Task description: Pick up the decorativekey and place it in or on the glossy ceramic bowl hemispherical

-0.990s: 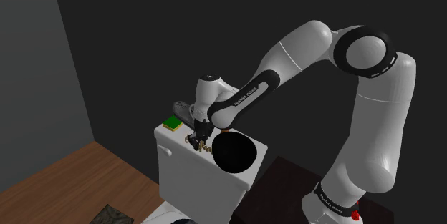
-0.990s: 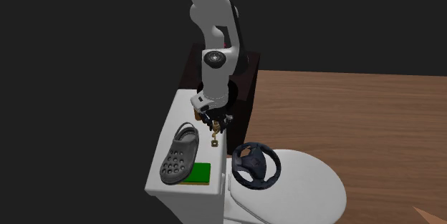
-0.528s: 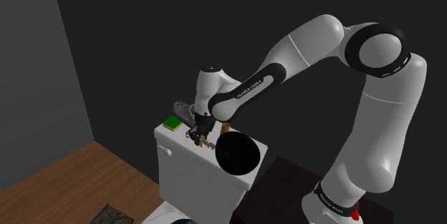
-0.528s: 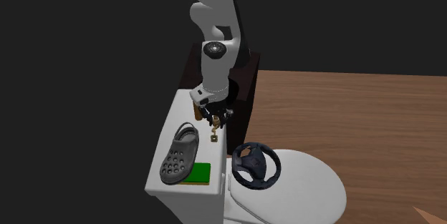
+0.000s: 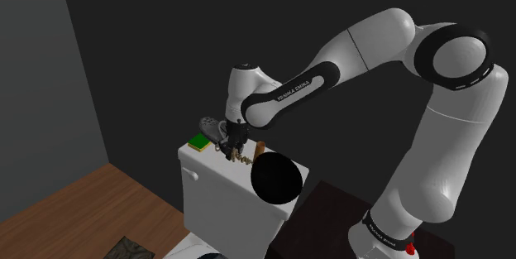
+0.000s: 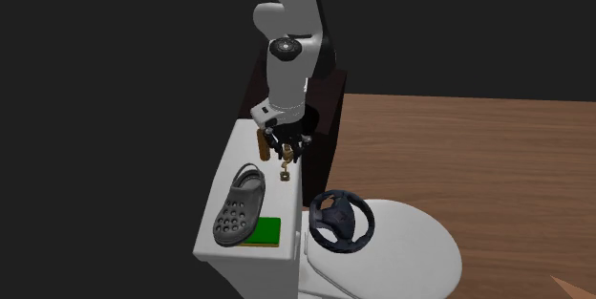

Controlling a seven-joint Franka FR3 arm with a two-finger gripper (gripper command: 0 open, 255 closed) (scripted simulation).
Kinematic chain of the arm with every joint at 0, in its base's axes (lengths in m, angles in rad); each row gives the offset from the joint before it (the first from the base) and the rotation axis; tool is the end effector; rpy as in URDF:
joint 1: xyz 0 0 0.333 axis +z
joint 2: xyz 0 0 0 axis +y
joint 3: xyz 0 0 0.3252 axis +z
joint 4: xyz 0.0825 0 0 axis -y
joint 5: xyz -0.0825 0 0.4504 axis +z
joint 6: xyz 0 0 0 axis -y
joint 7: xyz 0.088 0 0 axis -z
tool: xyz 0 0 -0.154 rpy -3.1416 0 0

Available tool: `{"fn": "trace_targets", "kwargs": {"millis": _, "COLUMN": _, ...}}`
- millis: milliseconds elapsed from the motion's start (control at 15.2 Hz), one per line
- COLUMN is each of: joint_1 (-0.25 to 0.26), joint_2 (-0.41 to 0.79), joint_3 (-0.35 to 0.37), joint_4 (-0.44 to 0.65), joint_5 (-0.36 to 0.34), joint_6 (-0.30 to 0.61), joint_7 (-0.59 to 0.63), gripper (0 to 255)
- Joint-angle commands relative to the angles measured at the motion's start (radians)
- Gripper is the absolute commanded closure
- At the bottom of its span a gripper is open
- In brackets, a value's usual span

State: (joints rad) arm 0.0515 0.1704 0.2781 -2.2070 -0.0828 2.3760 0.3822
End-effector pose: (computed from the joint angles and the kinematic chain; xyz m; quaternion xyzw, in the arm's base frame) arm 0.5644 0.1924 0.2212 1.0000 0.0015 0.0049 0.0040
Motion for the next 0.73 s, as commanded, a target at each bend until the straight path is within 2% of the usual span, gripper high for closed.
{"fn": "trace_targets", "kwargs": {"millis": 0, "joint_1": -0.002, "joint_2": -0.018, "joint_3": 0.002, "joint_4": 0.01, "joint_5": 0.009, "joint_6": -0.027, "joint_7": -0.007, "gripper": 255}}
{"fn": "trace_targets", "kwargs": {"millis": 660, "joint_1": -0.007, "joint_2": -0.099, "joint_3": 0.008, "joint_4": 0.058, "joint_5": 0.044, "joint_6": -0.153, "joint_7": -0.032, "gripper": 255}}
